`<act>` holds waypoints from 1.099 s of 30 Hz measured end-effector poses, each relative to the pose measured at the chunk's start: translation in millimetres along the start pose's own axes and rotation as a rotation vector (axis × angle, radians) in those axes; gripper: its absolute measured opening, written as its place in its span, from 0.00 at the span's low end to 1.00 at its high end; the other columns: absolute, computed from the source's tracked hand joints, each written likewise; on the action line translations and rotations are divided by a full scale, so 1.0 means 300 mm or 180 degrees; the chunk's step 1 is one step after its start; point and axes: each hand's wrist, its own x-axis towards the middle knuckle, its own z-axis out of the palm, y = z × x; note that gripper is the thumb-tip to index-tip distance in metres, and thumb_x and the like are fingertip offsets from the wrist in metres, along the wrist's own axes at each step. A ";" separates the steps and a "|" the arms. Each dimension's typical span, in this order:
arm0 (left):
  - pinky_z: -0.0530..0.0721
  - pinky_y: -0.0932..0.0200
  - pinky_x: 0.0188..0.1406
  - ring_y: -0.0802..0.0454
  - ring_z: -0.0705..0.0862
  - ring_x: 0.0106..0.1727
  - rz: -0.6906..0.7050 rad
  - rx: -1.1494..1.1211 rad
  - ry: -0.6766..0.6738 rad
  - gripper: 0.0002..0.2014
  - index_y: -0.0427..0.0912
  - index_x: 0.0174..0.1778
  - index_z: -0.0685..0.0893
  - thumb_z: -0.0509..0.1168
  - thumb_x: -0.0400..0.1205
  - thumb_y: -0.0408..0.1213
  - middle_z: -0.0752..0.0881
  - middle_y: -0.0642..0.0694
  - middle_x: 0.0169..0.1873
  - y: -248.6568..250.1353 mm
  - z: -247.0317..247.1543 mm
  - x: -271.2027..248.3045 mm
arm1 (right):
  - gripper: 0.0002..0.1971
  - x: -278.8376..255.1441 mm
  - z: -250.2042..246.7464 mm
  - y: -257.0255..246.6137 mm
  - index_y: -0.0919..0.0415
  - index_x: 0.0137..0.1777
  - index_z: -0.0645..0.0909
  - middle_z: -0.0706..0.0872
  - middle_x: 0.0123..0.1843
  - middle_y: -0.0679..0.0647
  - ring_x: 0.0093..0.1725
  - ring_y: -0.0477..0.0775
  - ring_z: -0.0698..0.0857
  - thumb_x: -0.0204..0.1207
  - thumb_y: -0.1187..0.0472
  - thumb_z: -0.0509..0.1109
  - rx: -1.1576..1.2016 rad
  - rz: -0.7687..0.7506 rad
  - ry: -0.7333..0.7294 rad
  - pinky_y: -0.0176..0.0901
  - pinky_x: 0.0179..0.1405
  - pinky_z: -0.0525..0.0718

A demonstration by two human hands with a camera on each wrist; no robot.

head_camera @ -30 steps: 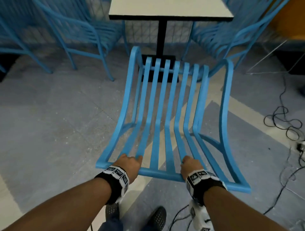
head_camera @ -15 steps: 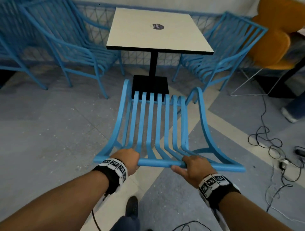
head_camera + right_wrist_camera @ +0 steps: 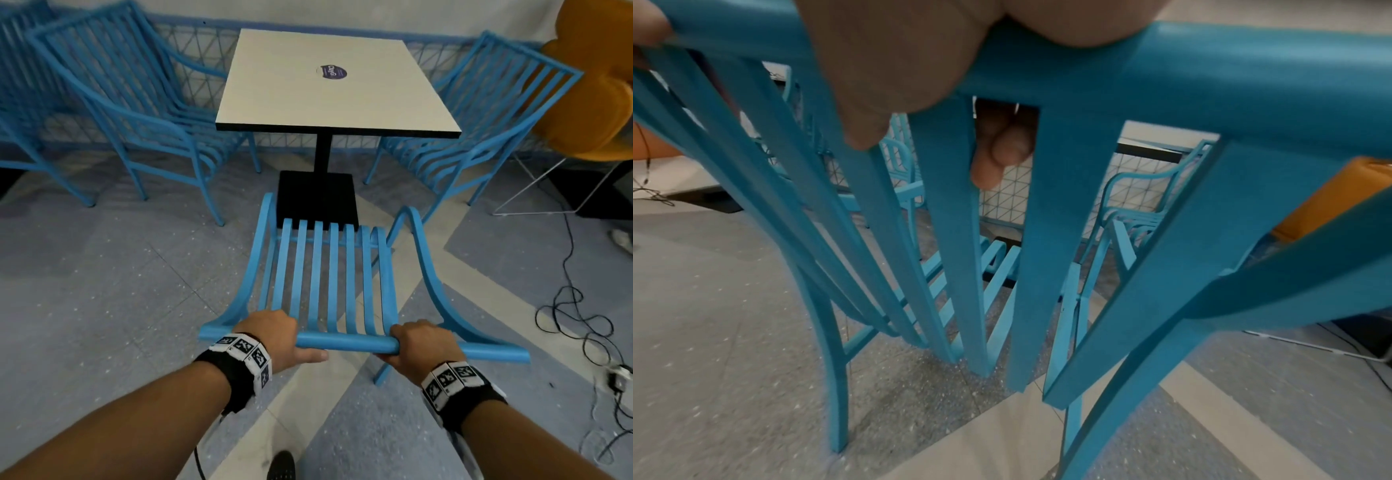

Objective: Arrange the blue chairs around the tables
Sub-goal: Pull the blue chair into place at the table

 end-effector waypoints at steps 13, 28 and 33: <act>0.77 0.52 0.40 0.47 0.81 0.40 -0.0214 0.0126 0.0219 0.48 0.48 0.41 0.81 0.38 0.57 0.85 0.84 0.48 0.38 0.030 -0.185 0.298 | 0.26 0.377 -0.122 0.223 0.49 0.43 0.77 0.81 0.39 0.47 0.48 0.54 0.84 0.70 0.26 0.56 -0.0040 -0.0545 -0.0089 0.47 0.40 0.77; 0.81 0.55 0.36 0.51 0.80 0.34 -0.0572 0.0270 0.0196 0.38 0.50 0.35 0.77 0.46 0.62 0.84 0.81 0.51 0.32 -0.061 -0.419 0.603 | 0.31 0.764 -0.179 0.322 0.47 0.38 0.73 0.80 0.34 0.46 0.36 0.51 0.81 0.65 0.20 0.49 -0.0106 -0.0653 0.0175 0.43 0.33 0.75; 0.77 0.56 0.35 0.51 0.78 0.34 -0.0451 0.0330 0.0298 0.46 0.49 0.38 0.79 0.36 0.54 0.85 0.80 0.51 0.33 -0.083 -0.410 0.618 | 0.37 0.769 -0.188 0.314 0.47 0.40 0.74 0.81 0.36 0.47 0.38 0.52 0.81 0.60 0.18 0.40 -0.0059 -0.0621 0.0119 0.47 0.36 0.79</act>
